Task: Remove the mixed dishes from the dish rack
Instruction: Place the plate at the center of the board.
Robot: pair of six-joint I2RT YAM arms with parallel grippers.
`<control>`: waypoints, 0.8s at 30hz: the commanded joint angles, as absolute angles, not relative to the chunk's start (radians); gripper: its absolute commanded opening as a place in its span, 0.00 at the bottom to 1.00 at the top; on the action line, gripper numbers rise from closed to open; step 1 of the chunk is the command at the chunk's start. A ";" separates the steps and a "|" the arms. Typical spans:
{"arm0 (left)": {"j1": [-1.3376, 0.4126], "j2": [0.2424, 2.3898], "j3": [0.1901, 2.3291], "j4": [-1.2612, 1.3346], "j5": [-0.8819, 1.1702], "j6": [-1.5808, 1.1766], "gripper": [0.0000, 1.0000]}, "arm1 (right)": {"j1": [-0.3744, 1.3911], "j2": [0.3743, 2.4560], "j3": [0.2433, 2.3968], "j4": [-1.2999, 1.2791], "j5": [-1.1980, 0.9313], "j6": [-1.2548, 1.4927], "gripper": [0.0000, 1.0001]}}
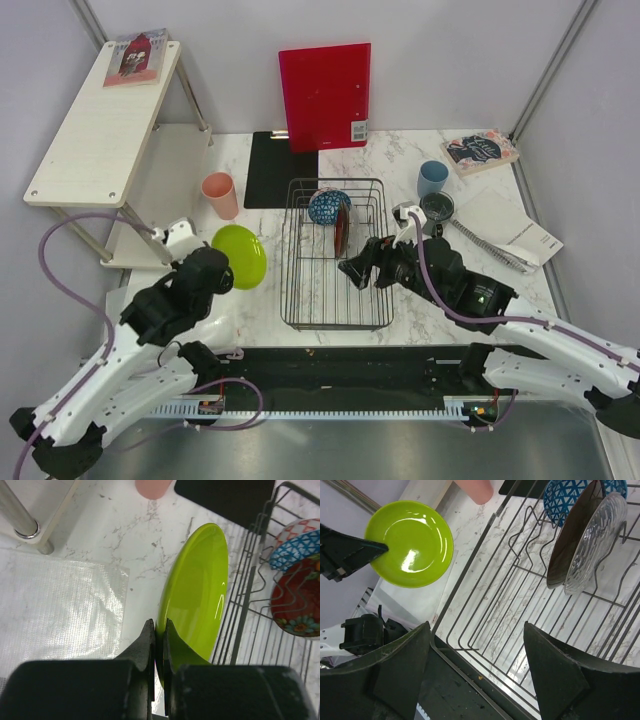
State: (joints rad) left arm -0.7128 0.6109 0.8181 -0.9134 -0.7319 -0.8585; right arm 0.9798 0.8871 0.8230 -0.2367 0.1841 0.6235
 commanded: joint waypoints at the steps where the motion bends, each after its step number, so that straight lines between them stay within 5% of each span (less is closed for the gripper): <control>1: -0.628 0.774 0.894 -0.830 -0.721 -0.845 0.02 | 0.983 0.828 0.811 -0.222 0.224 0.594 0.82; 8: -0.396 0.948 0.870 -0.599 -0.508 -0.750 0.02 | 0.985 0.781 0.805 -0.232 0.238 0.568 0.82; 17: -0.316 1.077 0.732 -0.218 -0.186 -0.762 0.02 | 0.983 0.782 0.795 -0.235 0.229 0.555 0.82; 24: -0.292 1.143 0.608 -0.063 -0.118 -0.868 0.02 | 0.983 0.784 0.775 -0.229 0.221 0.557 0.82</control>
State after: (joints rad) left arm -0.3099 1.1149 0.6514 -0.2356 -0.2024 -0.7830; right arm 0.9798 0.7864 0.7856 -0.2485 0.2226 0.5705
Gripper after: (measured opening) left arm 0.051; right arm 0.819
